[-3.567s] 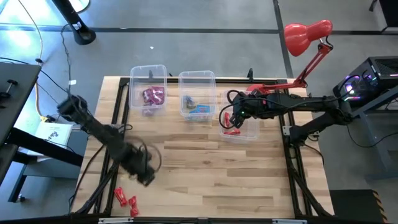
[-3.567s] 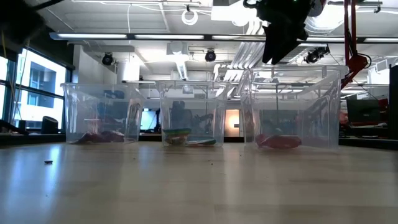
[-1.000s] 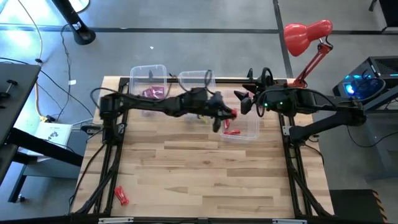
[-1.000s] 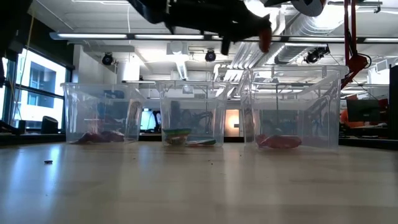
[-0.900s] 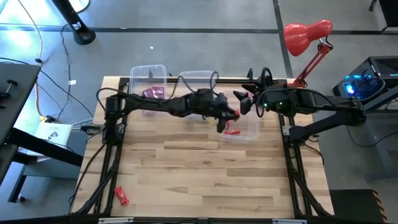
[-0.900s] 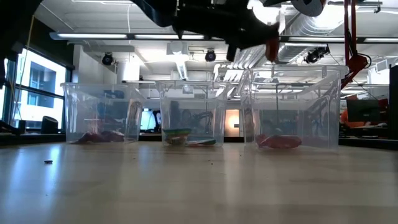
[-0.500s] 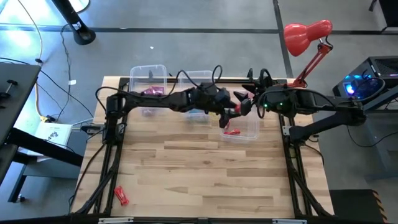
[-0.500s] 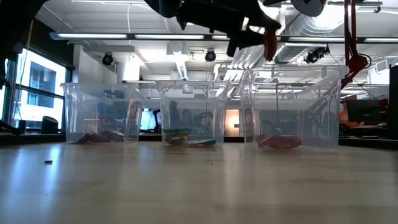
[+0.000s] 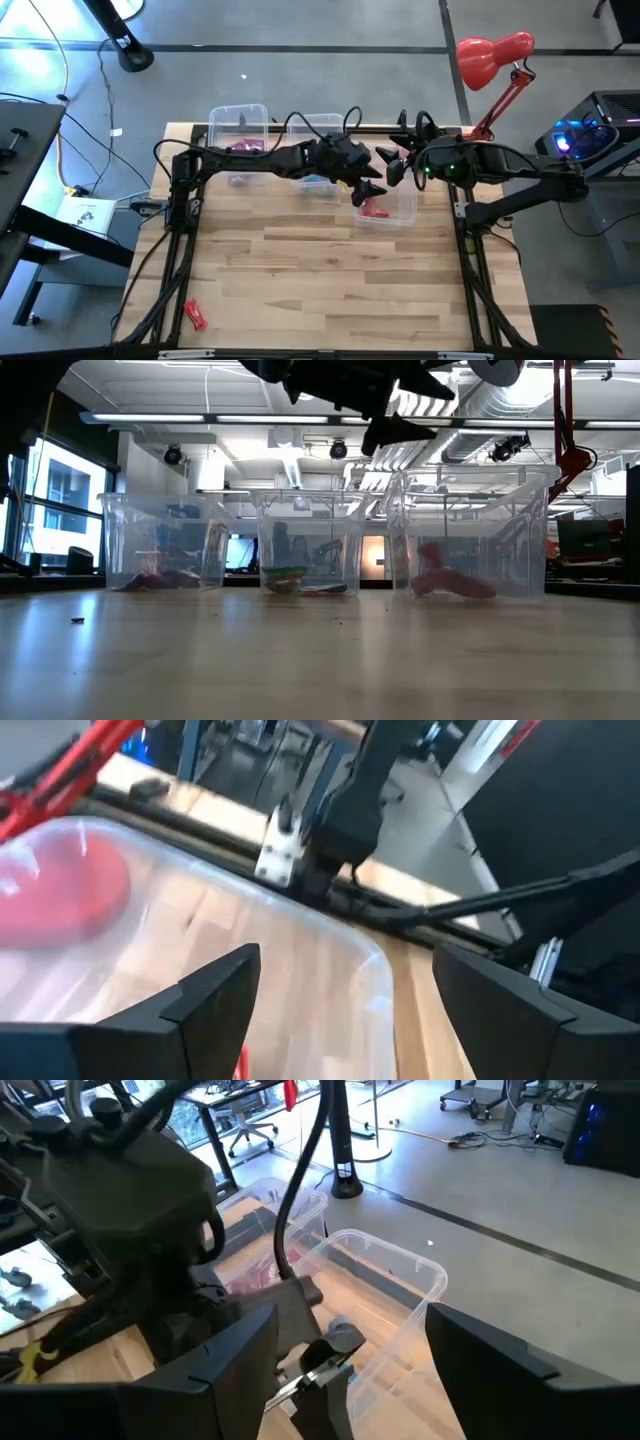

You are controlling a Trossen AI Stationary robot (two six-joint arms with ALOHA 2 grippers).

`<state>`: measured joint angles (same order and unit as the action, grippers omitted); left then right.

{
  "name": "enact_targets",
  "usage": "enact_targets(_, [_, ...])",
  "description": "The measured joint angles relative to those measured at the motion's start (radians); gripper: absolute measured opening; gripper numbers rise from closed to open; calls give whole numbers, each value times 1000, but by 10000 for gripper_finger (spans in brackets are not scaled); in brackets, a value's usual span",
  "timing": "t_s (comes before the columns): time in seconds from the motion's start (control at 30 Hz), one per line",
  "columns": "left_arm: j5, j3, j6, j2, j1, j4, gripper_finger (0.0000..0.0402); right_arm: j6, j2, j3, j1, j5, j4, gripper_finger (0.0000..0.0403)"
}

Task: Sort candy
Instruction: Put the red chocolate into the right transparent bin

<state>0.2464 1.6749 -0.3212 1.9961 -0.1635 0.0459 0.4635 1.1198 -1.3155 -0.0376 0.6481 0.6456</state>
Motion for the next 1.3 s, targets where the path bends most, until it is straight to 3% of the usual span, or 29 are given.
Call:
enact_targets(0.07, [20, 0, -2, 0, 0, 6, 292, -1, 0, 0, 0, 0, 0, 250])
enact_targets(0.2, [165, -1, -33, -46, 1, 3, 292, -19, 0, 0, 0, 1, 0, 250])
enact_targets(0.33, [234, -1, 61, -158, 16, 204, 292, -32, -4, 0, 1, 5, 0, 250])
enact_targets(0.47, [80, -7, 219, -289, 64, 524, 292, -46, -4, 0, 5, 7, 1, 250])
enact_targets(0.57, [-59, -56, 240, -370, 133, 692, 292, -46, -4, 0, 5, 8, 5, 250])
enact_targets(0.77, [-204, -345, -11, -493, 340, 836, 292, -19, -4, 0, 5, -10, 23, 250])
enact_targets(0.93, [-183, -591, -393, -549, 520, 960, 292, -18, -4, 0, 5, -29, 32, 250])
enact_targets(1.13, [16, -734, -730, -555, 720, 1064, 292, -16, -4, 0, 5, -31, 50, 250])
enact_targets(1.3, [191, -761, -781, -555, 876, 1028, 291, -16, -4, 0, 5, -31, 54, 250])
